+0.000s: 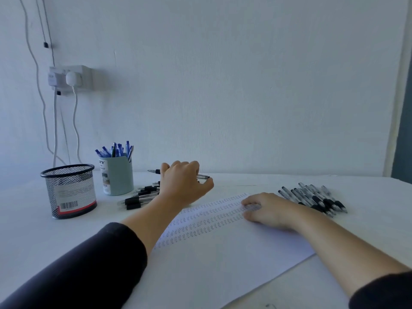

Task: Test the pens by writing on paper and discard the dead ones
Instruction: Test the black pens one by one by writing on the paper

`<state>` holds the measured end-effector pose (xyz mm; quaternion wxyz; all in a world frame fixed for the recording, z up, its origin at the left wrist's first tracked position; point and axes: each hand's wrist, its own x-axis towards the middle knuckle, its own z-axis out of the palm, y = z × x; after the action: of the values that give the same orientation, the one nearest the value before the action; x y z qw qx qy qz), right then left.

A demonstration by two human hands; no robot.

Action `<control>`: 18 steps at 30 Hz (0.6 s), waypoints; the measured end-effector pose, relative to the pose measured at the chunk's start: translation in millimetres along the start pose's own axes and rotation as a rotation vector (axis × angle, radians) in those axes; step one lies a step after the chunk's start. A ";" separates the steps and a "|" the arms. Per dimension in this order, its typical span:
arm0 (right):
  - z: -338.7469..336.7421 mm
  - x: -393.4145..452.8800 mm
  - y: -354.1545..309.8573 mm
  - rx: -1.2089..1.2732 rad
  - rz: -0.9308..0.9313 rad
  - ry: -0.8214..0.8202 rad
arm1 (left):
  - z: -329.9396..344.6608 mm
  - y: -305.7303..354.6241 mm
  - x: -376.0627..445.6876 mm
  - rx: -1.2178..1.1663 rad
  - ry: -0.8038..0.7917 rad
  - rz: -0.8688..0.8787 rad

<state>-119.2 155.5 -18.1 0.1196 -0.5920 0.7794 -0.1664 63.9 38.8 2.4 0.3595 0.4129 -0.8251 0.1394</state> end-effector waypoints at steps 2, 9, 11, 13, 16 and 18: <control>-1.3 0.4 1.2 0.005 0.017 0.020 | 0.9 0.5 -0.1 -0.027 -0.039 0.039; -8.5 -5.9 3.2 -0.116 0.078 0.037 | -10.0 17.7 -2.1 -0.274 0.042 0.060; -9.7 -8.4 1.2 -0.126 0.077 0.028 | -16.5 28.0 -3.2 -0.303 -0.026 -0.012; -11.5 -10.6 0.0 -0.140 0.072 0.018 | -21.4 40.6 -4.3 -0.609 -0.137 -0.186; -13.7 -12.2 1.0 -0.139 0.064 0.008 | -25.7 59.6 -8.1 -1.081 -0.297 -0.443; -14.1 -11.2 3.4 -0.126 0.057 -0.003 | -26.4 72.5 -10.7 -1.163 -0.377 -0.502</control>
<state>-124.6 168.8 -6.7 0.0879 -0.5761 0.8048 -0.1126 24.1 103.9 18.2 0.3949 0.3487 -0.6934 -0.4916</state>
